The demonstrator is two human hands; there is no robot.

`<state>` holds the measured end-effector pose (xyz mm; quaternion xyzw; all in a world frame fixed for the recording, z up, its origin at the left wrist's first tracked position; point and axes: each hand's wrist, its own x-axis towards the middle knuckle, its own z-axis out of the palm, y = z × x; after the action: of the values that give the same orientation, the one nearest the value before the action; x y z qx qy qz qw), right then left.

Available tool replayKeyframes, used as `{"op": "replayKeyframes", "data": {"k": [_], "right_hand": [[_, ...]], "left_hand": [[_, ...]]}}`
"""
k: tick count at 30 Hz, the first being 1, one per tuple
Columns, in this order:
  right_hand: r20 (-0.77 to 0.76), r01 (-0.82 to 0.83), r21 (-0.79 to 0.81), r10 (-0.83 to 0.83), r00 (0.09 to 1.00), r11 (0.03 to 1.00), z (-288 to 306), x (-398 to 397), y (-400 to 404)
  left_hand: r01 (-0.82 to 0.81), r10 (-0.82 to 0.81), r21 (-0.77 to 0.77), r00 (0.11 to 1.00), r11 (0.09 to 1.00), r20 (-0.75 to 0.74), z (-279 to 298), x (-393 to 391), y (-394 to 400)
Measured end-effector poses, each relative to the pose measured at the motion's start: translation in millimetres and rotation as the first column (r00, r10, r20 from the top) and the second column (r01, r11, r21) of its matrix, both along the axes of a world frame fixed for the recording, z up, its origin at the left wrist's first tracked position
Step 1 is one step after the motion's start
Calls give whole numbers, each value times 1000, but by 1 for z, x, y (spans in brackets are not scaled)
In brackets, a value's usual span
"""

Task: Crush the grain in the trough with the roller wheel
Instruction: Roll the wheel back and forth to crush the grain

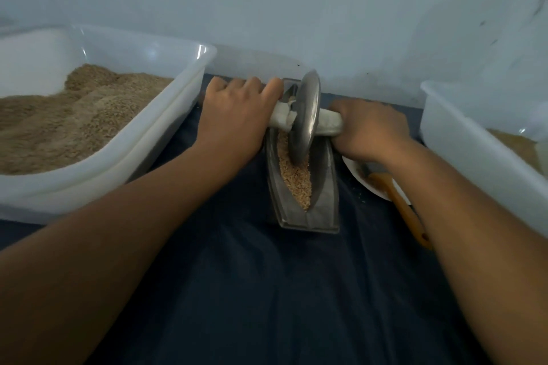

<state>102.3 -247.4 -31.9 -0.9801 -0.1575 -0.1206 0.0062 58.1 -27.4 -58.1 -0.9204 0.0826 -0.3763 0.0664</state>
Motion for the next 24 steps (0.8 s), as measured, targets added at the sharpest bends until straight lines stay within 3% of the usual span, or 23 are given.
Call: {"op": "replayKeyframes", "data": {"k": [12, 24], "right_hand": [[204, 12, 15, -15, 979, 1000, -14, -55, -6], [150, 68, 24, -71, 986, 997, -13, -51, -4]], "left_hand": [[-9, 9, 22, 1000, 1000, -11, 1, -43, -3], [-30, 32, 49, 999, 998, -34, 1, -42, -2]]}}
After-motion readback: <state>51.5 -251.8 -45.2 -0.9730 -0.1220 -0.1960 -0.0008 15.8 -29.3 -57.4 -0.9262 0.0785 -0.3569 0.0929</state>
